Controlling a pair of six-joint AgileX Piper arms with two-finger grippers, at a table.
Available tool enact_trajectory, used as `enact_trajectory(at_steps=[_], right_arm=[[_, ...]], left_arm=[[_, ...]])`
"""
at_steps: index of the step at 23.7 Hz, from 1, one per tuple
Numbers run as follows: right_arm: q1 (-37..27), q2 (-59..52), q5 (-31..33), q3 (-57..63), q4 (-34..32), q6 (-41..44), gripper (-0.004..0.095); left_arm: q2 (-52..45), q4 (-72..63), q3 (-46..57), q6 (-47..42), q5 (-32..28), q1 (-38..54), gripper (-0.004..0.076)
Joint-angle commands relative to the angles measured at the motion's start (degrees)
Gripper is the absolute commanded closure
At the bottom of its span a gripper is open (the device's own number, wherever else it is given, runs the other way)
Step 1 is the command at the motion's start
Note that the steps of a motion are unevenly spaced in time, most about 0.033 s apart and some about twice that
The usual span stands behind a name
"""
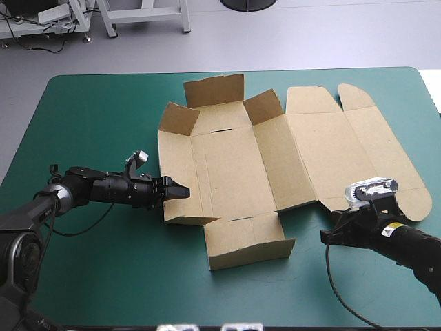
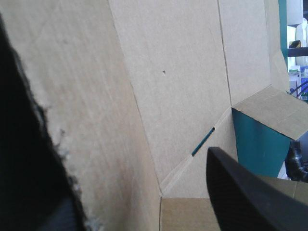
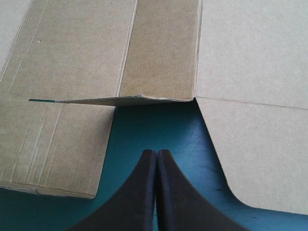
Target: Fold the box
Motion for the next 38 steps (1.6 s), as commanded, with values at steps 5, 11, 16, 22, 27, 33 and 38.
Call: enact_trajectory(at_steps=[5, 11, 16, 22, 27, 33, 38], right_arm=[[-0.25, -0.04, -1.7, -1.93, 1.12, -0.23, 0.0928], [-0.25, -0.04, -1.23, -1.93, 1.12, 0.0, 0.0928], [-0.25, -0.04, -0.8, -1.93, 0.97, 0.13, 0.0928], [-0.25, -0.04, -0.55, -1.93, 0.64, 0.13, 0.0928], [-0.25, -0.04, -0.21, -1.93, 0.51, 0.13, 0.0928], [-0.25, -0.04, 0.2, -1.93, 0.41, 0.13, 0.0928], [-0.25, -0.04, 1.49, -1.93, 0.41, 0.13, 0.0928]], left_arm=[[-2.05, -3.06, -1.41, 3.48, 3.33, 0.13, 0.065], [-2.31, 12.21, -1.72, 0.9, 5.18, 0.21, 0.0729], [-7.91, 14.96, -5.14, -1.67, 5.18, 3.62, 0.0729], [-13.09, 30.88, -20.55, -8.32, 11.98, 5.27, 0.0729], [-15.66, 38.29, -25.54, -8.55, 11.98, 3.65, 0.0729], [-17.76, 49.29, -27.56, -6.63, 6.83, -3.28, 0.0729], [-17.53, 59.43, -27.93, -6.92, 4.67, -9.87, 0.0729]])
